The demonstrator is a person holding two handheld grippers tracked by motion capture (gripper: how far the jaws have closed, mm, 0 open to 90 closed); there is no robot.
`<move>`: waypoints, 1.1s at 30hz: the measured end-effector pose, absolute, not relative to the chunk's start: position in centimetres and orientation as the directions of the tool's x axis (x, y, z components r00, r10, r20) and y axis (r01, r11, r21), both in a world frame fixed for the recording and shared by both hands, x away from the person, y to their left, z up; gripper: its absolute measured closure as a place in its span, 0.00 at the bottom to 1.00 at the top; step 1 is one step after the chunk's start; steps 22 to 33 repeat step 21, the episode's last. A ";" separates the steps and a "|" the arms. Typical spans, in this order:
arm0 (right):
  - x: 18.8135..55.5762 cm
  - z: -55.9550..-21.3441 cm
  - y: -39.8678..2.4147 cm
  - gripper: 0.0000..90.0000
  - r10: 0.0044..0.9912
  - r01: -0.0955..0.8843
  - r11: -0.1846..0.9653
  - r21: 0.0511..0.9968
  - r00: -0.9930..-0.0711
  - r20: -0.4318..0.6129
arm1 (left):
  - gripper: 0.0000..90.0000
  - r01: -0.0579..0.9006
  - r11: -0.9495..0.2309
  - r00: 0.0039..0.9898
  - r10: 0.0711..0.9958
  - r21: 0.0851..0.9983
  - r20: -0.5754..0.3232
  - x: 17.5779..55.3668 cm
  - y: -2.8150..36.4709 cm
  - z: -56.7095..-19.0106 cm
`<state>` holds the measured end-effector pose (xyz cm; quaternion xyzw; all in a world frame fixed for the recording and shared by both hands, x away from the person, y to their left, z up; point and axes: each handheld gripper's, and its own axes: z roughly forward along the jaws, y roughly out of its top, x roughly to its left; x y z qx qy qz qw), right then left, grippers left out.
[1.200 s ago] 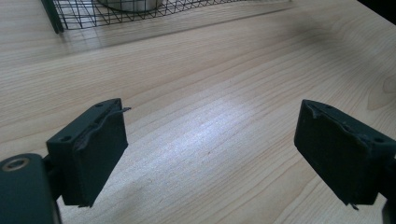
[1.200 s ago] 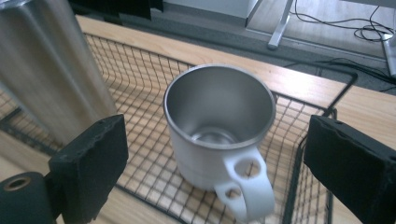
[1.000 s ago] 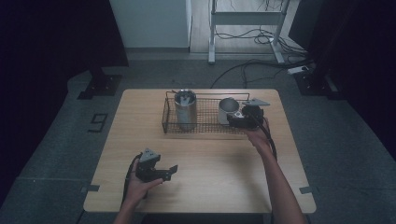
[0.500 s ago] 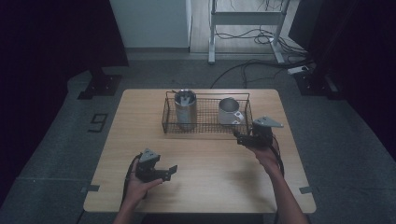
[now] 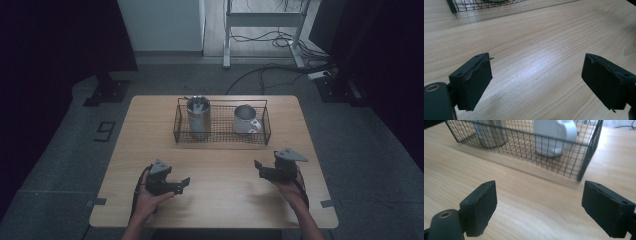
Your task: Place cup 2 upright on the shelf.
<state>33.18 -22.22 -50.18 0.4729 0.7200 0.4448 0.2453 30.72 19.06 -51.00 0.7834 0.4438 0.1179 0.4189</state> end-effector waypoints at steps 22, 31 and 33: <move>31.3 -53.4 -22.9 0.15 0.908 0.510 0.161 0.845 -0.412 0.075 | 0.11 0.603 -0.258 0.577 0.795 0.755 -0.189 30.8 19.1 -51.3; 31.3 -53.4 -22.9 0.15 0.908 0.510 0.161 0.845 -0.412 0.075 | 0.11 0.603 -0.258 0.577 0.795 0.755 -0.189 30.8 19.1 -51.3; 31.3 -53.4 -22.9 0.15 0.908 0.510 0.161 0.845 -0.412 0.075 | 0.11 0.603 -0.258 0.577 0.795 0.755 -0.189 30.8 19.1 -51.3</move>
